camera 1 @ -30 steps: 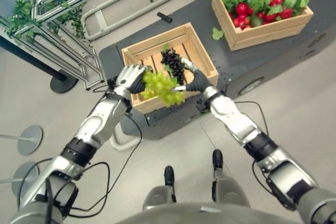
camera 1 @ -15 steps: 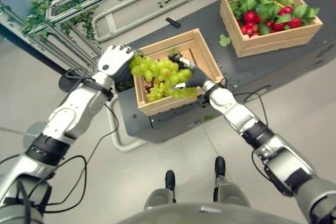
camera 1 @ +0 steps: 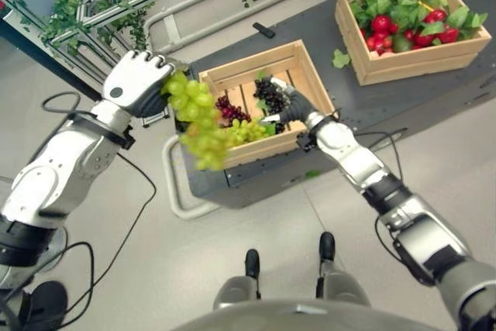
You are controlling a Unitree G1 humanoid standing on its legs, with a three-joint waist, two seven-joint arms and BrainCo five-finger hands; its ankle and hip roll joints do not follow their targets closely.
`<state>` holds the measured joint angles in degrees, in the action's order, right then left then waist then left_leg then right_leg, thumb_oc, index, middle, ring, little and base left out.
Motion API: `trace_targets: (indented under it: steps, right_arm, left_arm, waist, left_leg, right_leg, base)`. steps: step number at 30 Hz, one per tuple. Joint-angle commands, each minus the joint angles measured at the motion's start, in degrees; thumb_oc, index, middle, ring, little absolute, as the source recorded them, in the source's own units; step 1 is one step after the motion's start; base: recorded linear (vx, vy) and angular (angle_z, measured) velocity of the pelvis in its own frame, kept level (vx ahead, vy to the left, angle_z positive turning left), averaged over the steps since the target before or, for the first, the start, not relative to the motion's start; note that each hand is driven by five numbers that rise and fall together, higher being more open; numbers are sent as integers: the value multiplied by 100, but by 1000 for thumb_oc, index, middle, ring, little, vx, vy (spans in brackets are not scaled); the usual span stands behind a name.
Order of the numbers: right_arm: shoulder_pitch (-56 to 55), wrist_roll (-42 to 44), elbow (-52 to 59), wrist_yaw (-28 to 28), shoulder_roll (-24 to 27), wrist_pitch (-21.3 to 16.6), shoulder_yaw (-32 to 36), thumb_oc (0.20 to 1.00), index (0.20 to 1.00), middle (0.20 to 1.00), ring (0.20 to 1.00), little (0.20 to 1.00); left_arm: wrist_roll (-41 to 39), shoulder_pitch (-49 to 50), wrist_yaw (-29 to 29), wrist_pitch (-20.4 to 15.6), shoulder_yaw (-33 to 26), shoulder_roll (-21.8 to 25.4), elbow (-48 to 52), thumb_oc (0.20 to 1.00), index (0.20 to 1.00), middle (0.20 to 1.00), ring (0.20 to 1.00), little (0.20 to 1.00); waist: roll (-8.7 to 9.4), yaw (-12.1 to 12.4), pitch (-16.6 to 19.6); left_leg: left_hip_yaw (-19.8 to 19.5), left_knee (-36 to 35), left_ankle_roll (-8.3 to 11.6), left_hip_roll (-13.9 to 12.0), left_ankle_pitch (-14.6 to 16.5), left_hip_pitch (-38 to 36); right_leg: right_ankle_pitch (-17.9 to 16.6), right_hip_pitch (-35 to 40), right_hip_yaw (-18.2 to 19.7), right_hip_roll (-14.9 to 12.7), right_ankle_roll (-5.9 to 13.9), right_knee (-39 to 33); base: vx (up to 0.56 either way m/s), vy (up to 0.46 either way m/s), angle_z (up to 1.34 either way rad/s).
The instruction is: Pick up the fruits from the basket on one side to the basket on the other side
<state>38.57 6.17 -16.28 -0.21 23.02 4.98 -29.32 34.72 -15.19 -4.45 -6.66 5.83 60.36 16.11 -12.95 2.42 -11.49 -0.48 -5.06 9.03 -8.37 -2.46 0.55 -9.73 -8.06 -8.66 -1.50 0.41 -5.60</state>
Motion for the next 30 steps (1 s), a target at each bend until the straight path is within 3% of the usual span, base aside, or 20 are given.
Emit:
trace_targets:
  steps: [1,19,30]
  right_arm:
    - [548,-22,169,-65,-329,-312,123,1000,1000,1000,1000,1000]
    - [409,194,369,-73,-466,-348,-37,1000,1000,1000,1000,1000]
    - [310,270,388,-154,-535,-345,35,1000,1000,1000,1000,1000]
  left_arm:
    - [-293,-459,-153,80,-166,283,164,200,200,200,200,200]
    - [-100,-1939,-404,404,1084,-193,-1165,200,200,200,200,200]
    - [-87,-1785,-449,428,910,-465,-984,200,200,200,200,200]
  waist:
    - [53,-61,187]
    - [123,-219,218]
    - [158,-208,240]
  left_leg:
    - [-275,16,-190,271,35,298]
    - [-226,15,-173,224,47,248]
    - [-226,16,-176,221,56,235]
  right_leg:
    - [1281,828,-81,126,370,67]
    - [1297,871,-66,128,381,70]
    - [1320,896,-57,132,368,68]
  base:
    - [0,0,0]
    - [0,0,0]
    - [0,0,0]
